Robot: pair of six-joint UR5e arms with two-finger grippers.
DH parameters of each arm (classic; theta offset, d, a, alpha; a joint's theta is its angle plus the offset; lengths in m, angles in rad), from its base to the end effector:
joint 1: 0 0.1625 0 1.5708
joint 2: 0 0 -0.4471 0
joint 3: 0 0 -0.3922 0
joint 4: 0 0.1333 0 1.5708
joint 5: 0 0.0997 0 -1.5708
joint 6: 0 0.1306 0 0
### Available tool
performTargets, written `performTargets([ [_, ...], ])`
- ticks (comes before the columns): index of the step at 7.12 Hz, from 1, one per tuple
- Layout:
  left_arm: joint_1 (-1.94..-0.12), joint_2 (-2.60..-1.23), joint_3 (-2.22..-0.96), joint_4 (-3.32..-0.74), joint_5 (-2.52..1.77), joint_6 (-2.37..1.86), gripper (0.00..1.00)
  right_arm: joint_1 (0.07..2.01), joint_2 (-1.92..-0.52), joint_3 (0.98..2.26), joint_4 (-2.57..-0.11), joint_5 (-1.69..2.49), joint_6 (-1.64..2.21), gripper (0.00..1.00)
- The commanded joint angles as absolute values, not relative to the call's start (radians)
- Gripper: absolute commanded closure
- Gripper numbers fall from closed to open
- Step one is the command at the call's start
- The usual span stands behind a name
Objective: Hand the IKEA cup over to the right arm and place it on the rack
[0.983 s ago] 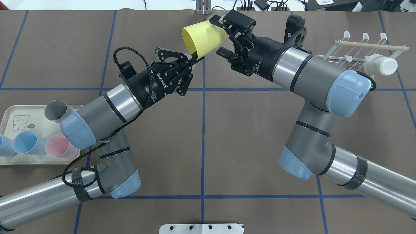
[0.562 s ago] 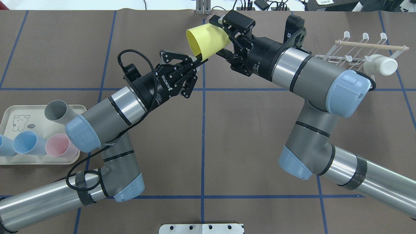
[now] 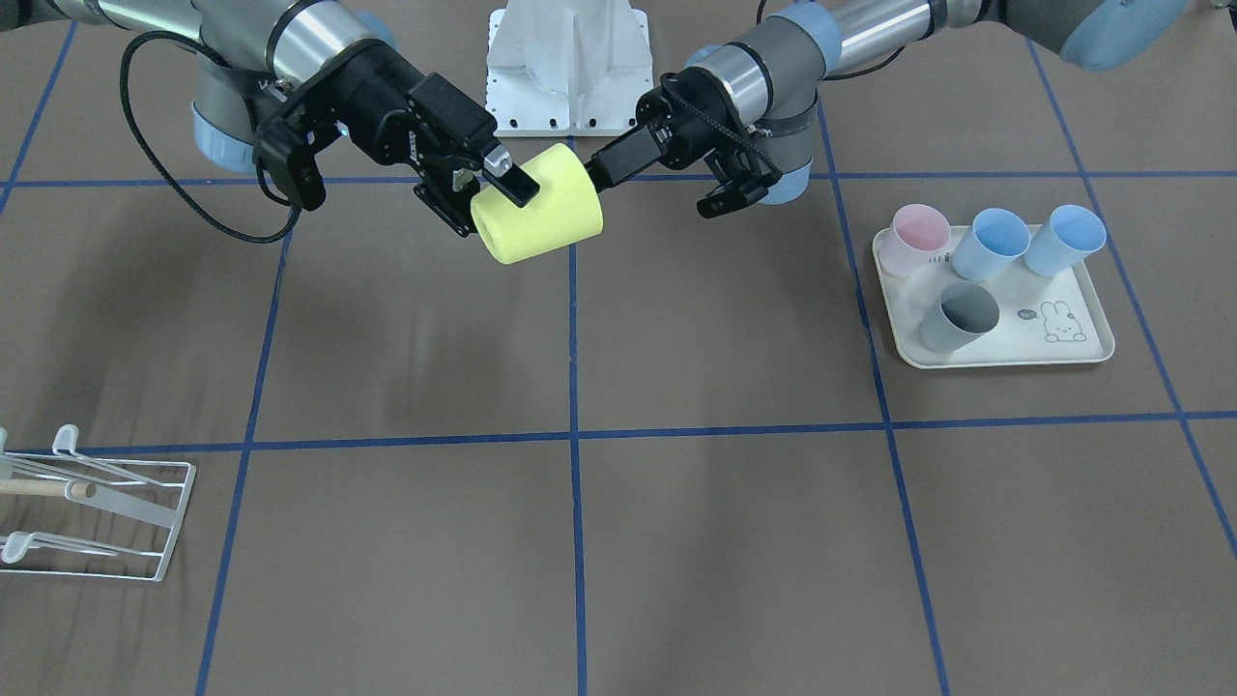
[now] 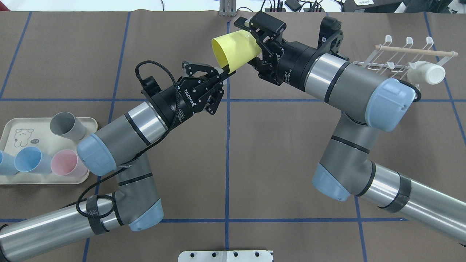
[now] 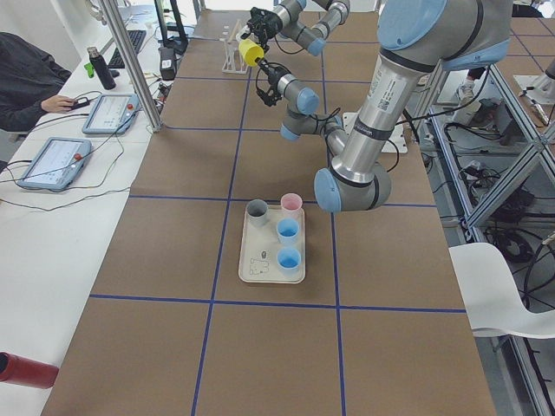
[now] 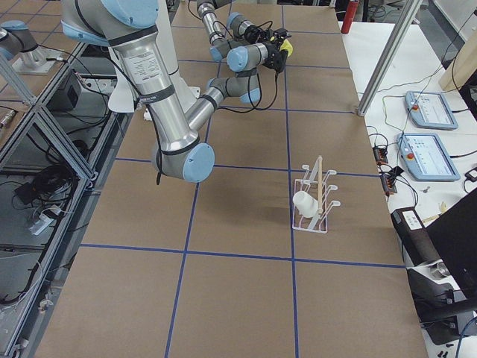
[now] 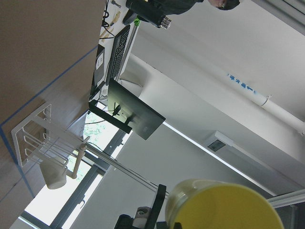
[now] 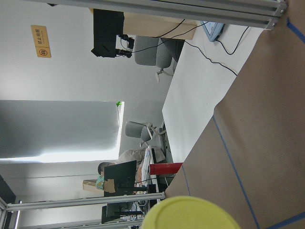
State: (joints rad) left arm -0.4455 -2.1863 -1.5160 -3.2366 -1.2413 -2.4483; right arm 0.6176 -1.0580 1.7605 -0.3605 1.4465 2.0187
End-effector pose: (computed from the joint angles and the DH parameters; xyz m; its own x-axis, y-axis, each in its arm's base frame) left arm 0.4906 -0.4288 0.1646 -0.8432 -0.4038 -0.3548 -0.0147 0.6771 -0.7357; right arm -0.4086 -0.4736 0.1613 -0.5365 0.1460 0.8312 -0.4854 0.7523 -0.4455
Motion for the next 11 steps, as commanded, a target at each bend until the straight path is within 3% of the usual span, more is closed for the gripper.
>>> performTargets([
  [1, -0.445, -2.187, -1.517, -3.237, -1.241, -2.448, 1.00, 0.618, -1.058, 1.759, -0.360, 1.445, 2.019, 0.02],
  [3, -0.437, -2.195, -1.516, -3.237, -1.229, -2.450, 1.00, 0.618, -1.058, 1.758, -0.360, 1.445, 2.019, 0.02],
  [5, -0.436, -2.195, -1.514, -3.237, -1.227, -2.450, 1.00, 0.618, -1.058, 1.756, -0.360, 1.447, 2.017, 0.12],
  [6, -0.433, -2.194, -1.514, -3.237, -1.226, -2.450, 1.00, 0.618, -1.058, 1.752, -0.359, 1.445, 2.019, 0.39],
  [7, -0.431, -2.195, -1.520, -3.237, -1.229, -2.450, 1.00, 0.618, -1.060, 1.752, -0.360, 1.447, 2.014, 0.99],
  [8, -0.431, -2.197, -1.523, -3.238, -1.230, -2.436, 0.01, 0.618, -1.061, 1.749, -0.359, 1.447, 2.007, 1.00],
  [11, -0.434, -2.200, -1.529, -3.250, -1.230, -2.434, 0.00, 0.643, -1.062, 1.746, -0.359, 1.447, 2.006, 1.00],
])
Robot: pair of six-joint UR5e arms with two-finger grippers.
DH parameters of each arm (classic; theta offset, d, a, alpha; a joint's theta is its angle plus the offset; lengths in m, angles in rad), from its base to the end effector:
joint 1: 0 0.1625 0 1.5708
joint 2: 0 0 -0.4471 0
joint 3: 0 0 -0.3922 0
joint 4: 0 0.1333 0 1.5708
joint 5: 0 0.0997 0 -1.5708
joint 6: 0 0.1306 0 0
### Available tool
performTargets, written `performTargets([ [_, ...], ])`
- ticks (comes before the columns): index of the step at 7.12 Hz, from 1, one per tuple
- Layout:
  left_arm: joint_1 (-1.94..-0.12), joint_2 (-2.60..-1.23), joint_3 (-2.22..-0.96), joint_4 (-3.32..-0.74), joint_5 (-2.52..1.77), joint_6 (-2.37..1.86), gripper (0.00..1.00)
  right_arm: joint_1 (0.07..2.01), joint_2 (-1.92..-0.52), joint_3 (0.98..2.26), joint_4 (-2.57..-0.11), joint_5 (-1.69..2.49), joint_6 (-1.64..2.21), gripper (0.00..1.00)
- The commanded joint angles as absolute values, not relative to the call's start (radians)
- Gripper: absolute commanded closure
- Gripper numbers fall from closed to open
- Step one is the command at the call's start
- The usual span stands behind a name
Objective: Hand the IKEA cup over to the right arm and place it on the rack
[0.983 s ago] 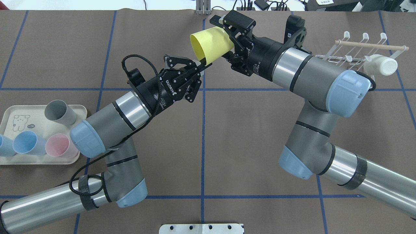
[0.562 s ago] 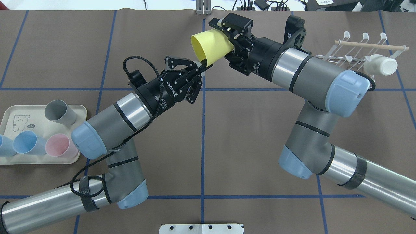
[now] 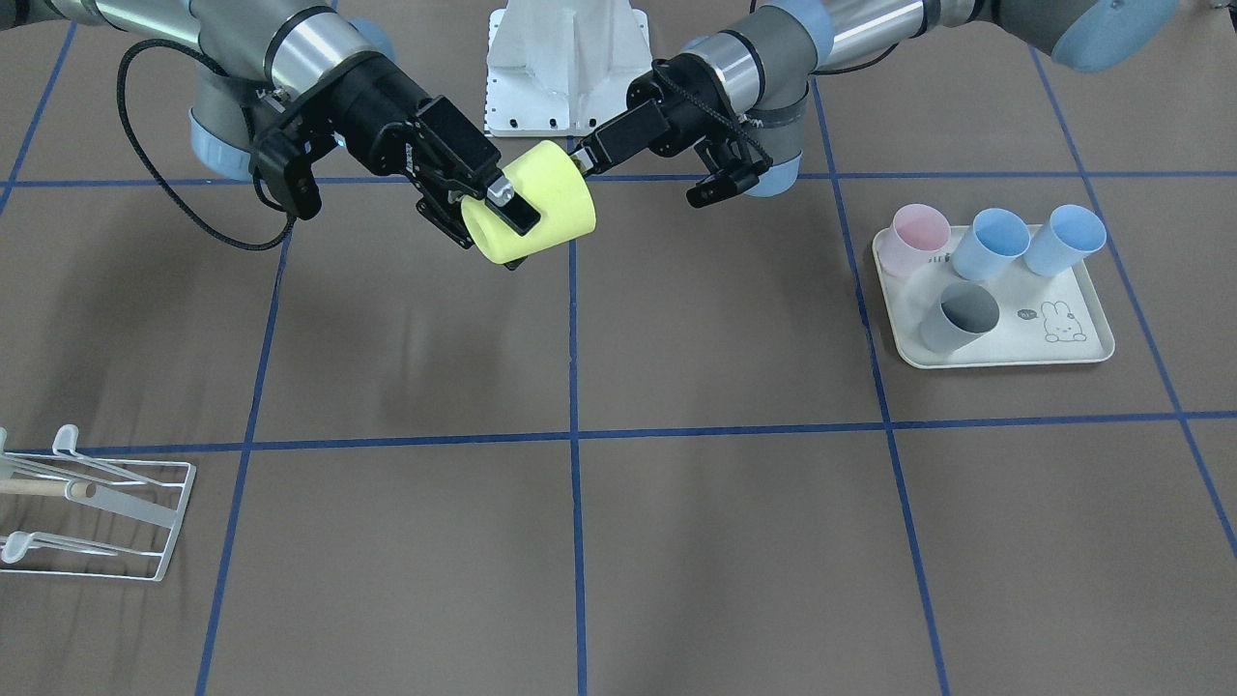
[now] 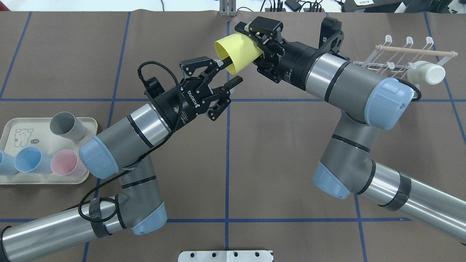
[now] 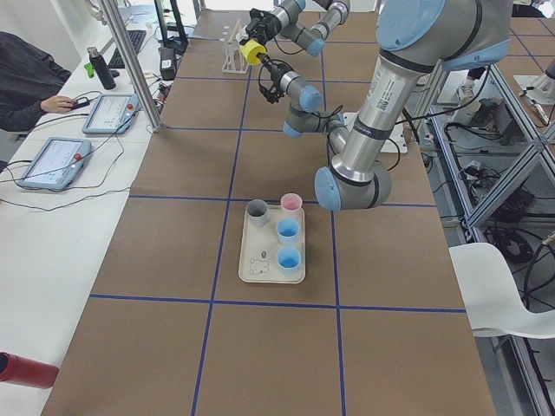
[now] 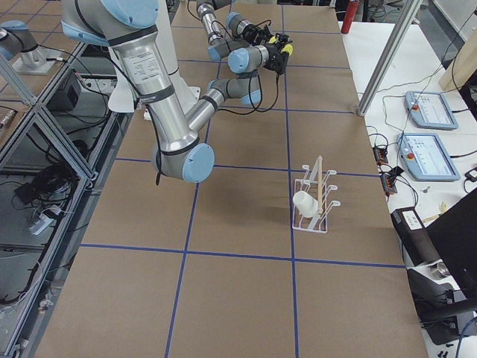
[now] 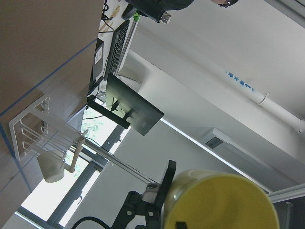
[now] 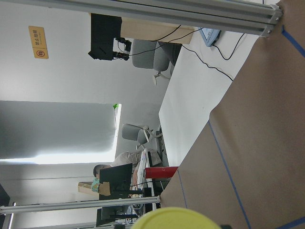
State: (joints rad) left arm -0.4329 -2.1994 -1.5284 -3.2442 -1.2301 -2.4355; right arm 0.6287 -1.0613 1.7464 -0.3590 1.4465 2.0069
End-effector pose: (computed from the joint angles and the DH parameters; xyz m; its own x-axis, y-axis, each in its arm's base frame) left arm 0.4897 -0.4212 0.1520 -0.8534 -0.3956 -0.3393 -0.0305 0.6878 -0.7252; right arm -0.4075 -0.4812 0.1687 -0.5215 0.1391 0.8419 -0.5056 0.7444 -0.4361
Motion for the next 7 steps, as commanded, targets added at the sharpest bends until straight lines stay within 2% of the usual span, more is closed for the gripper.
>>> performTargets([
  [1, -0.437, -2.198, -1.529, -3.254, -1.232, -2.433, 0.00, 0.670, -1.062, 1.746, -0.359, 1.451, 2.006, 1.00],
  [4, -0.446, -2.195, -1.531, -3.254, -1.232, -2.347, 0.00, 0.822, -1.083, 1.749, -0.377, 1.553, 1.866, 1.00],
  [7, -0.457, -2.194, -1.529, -3.234, -1.238, -2.165, 0.00, 0.935, -1.195, 1.756, -0.486, 1.556, 1.569, 1.00],
])
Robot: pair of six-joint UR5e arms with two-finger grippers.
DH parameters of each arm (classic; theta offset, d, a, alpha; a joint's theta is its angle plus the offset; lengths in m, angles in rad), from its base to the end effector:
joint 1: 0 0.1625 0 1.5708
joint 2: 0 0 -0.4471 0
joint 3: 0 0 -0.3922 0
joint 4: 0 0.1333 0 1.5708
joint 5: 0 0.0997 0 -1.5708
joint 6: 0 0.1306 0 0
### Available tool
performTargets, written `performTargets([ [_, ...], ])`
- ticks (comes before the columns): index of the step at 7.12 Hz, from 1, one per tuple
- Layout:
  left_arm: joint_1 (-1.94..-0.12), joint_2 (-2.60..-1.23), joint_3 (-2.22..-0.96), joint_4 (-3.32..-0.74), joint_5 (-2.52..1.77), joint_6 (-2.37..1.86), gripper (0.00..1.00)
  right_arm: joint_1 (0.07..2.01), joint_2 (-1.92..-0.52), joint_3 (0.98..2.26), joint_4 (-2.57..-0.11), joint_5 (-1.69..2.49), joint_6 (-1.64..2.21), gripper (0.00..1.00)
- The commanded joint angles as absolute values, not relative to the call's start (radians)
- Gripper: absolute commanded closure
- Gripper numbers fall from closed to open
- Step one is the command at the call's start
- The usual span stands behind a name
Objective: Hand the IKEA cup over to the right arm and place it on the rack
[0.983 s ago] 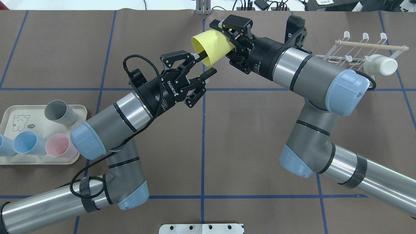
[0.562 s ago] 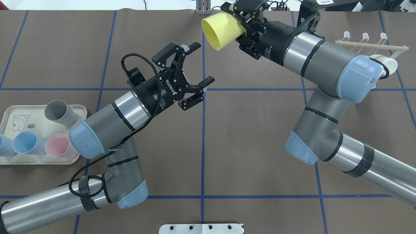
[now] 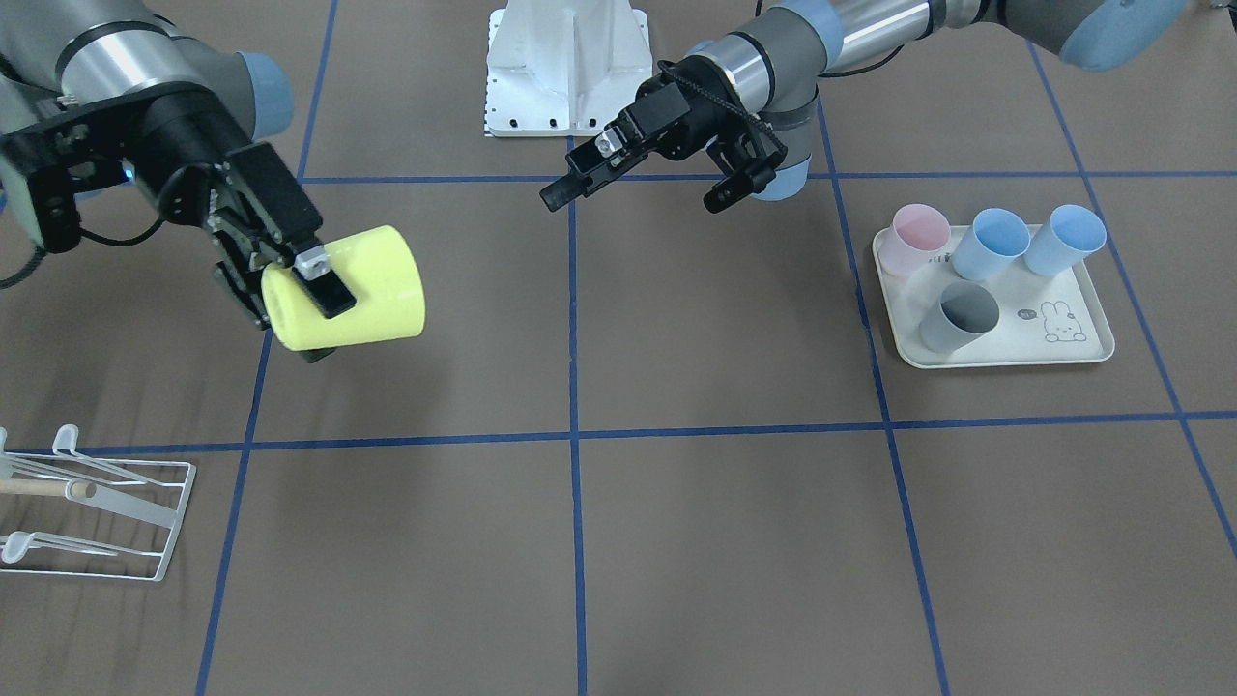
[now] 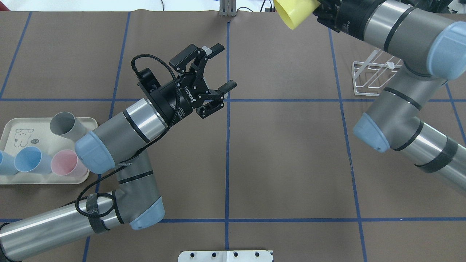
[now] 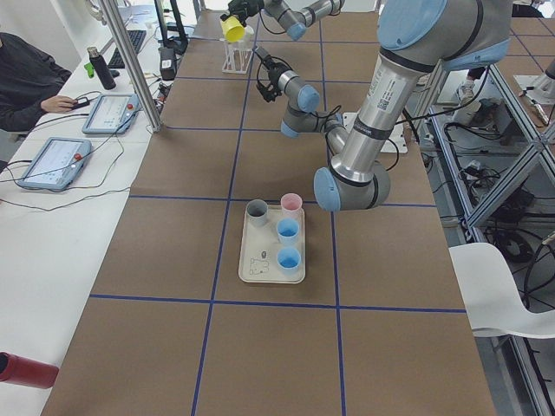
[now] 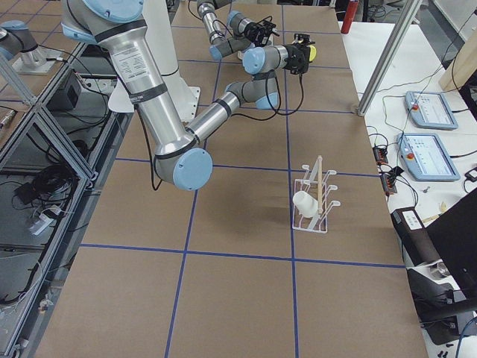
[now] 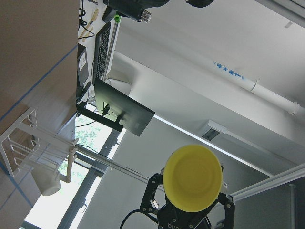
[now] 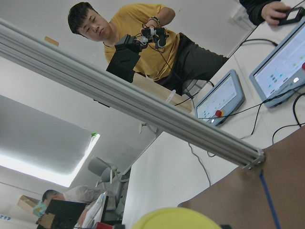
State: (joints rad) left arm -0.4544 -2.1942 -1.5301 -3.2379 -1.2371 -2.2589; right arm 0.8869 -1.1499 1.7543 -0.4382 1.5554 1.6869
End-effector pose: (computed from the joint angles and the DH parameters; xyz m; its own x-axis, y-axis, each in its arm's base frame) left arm 0.4815 -0.4312 0.1546 -0.8447 -0.2552 -0.4705 0.1389 0.7444 -0.6531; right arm -0.2854 -0.5643 0.2278 -0.1947 -0.0556 0.9793 -0.7672 0.6307 -0.1168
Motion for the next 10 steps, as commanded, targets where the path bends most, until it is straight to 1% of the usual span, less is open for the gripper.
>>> performTargets([
  [1, -0.460, -2.194, -1.532, -3.193, -1.239, -2.108, 0.00, 0.984, -1.244, 1.756, -0.526, 1.554, 1.440, 1.00],
  [3, -0.479, -2.197, -1.566, -3.052, -1.285, -2.036, 0.00, 1.089, -1.328, 1.758, -0.639, 1.546, 1.228, 1.00],
  [4, -0.489, -2.197, -1.635, -2.930, -1.296, -1.990, 0.00, 1.127, -1.382, 1.744, -0.659, 1.536, 1.046, 1.00],
  [5, -0.506, -2.197, -1.693, -2.792, -1.333, -1.927, 0.00, 1.155, -1.391, 1.732, -0.722, 1.488, 0.844, 1.00],
  [6, -0.518, -2.197, -1.716, -2.713, -1.360, -1.886, 0.00, 1.157, -1.390, 1.671, -0.716, 1.447, 0.809, 1.00],
  [7, -0.526, -2.195, -1.721, -2.692, -1.371, -1.855, 0.00, 1.167, -1.382, 1.589, -0.659, 1.445, 0.801, 1.00],
  [9, -0.526, -2.194, -1.720, -2.691, -1.371, -1.852, 0.00, 1.183, -1.336, 1.336, -0.399, 1.454, 0.749, 1.00],
  [10, -0.525, -2.192, -1.720, -2.691, -1.371, -1.853, 0.00, 1.189, -1.322, 1.295, -0.371, 1.456, 0.733, 1.00],
])
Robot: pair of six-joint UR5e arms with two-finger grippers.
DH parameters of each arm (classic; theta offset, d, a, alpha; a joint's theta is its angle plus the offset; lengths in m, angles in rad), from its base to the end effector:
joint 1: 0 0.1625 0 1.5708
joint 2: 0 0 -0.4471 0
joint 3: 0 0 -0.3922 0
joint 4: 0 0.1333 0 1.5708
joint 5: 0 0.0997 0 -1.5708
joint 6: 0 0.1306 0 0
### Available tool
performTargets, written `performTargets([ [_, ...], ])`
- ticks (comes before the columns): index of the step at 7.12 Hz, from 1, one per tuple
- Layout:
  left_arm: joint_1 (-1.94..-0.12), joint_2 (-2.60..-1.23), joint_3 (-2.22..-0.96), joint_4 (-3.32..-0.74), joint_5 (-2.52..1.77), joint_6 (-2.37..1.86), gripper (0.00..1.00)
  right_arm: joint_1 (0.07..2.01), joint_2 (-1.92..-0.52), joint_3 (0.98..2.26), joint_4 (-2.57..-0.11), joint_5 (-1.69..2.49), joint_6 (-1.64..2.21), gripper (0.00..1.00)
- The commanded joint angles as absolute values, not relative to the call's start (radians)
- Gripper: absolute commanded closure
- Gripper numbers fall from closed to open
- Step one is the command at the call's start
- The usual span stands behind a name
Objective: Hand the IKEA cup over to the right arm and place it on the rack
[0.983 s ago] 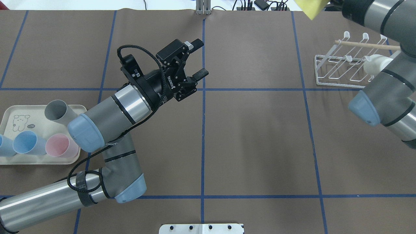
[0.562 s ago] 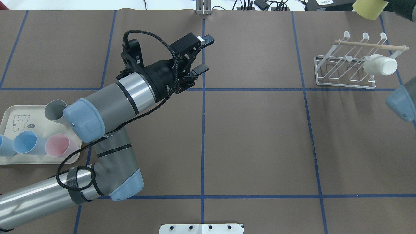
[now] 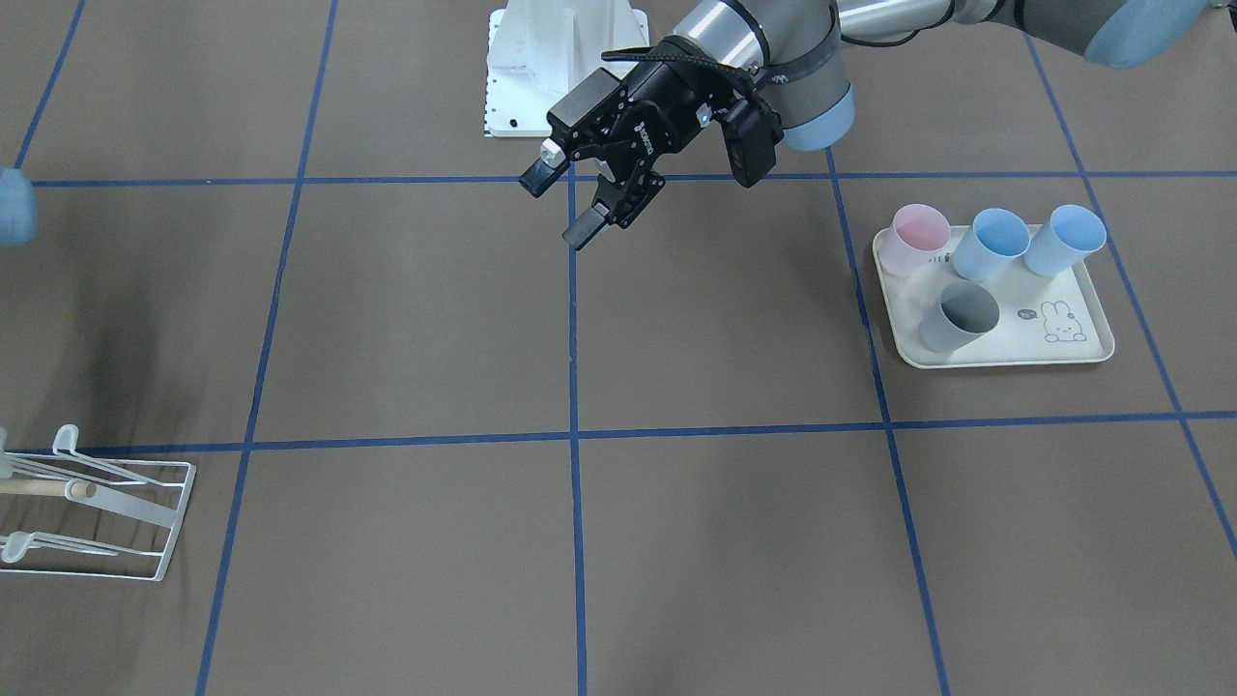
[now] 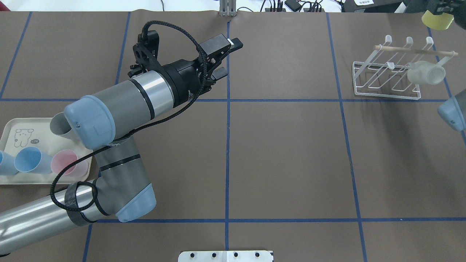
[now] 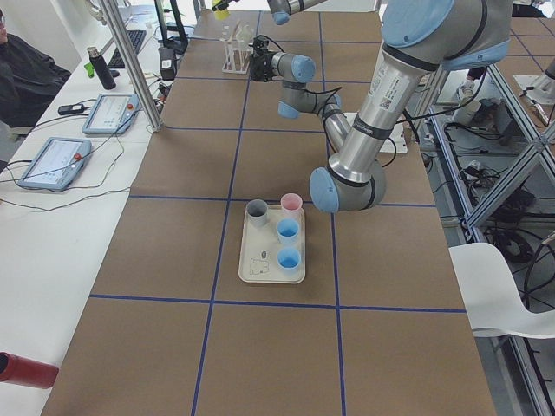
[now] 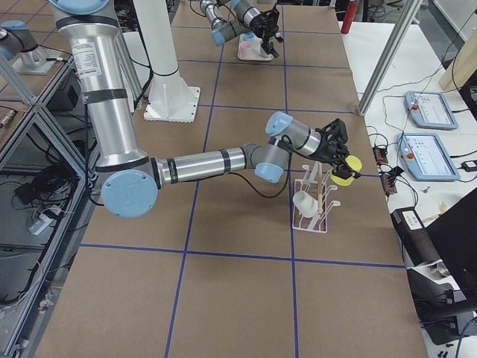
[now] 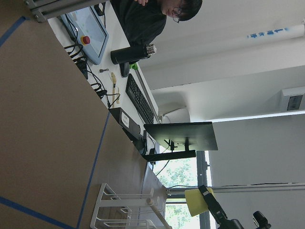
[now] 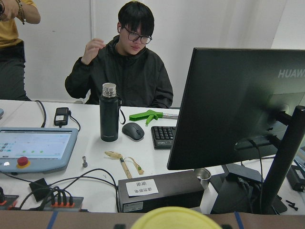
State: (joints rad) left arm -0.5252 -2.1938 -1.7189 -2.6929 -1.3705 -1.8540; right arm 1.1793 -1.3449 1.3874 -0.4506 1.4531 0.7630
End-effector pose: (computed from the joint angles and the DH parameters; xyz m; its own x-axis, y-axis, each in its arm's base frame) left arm 0.4669 -0.4547 0.1171 -0.4462 -0.0580 -0.8931 0.5520 0.7677 -0.3256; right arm -0.1109 -0.6581 0.5415 0.7978 0.0516 0.6006 -0.5534 0.4582 0.6956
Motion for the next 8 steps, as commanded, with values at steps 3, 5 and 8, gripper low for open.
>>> performTargets([
  [3, -0.523, -2.191, -1.720, -2.692, -1.373, -1.853, 0.00, 1.186, -1.321, 1.278, -0.368, 1.471, 0.733, 1.00],
  [5, -0.523, -2.191, -1.721, -2.694, -1.374, -1.853, 0.00, 1.163, -1.324, 1.264, -0.368, 1.491, 0.733, 1.00],
  [8, -0.520, -2.189, -1.720, -2.695, -1.374, -1.853, 0.00, 1.161, -1.344, 1.250, -0.367, 1.519, 0.732, 1.00],
])
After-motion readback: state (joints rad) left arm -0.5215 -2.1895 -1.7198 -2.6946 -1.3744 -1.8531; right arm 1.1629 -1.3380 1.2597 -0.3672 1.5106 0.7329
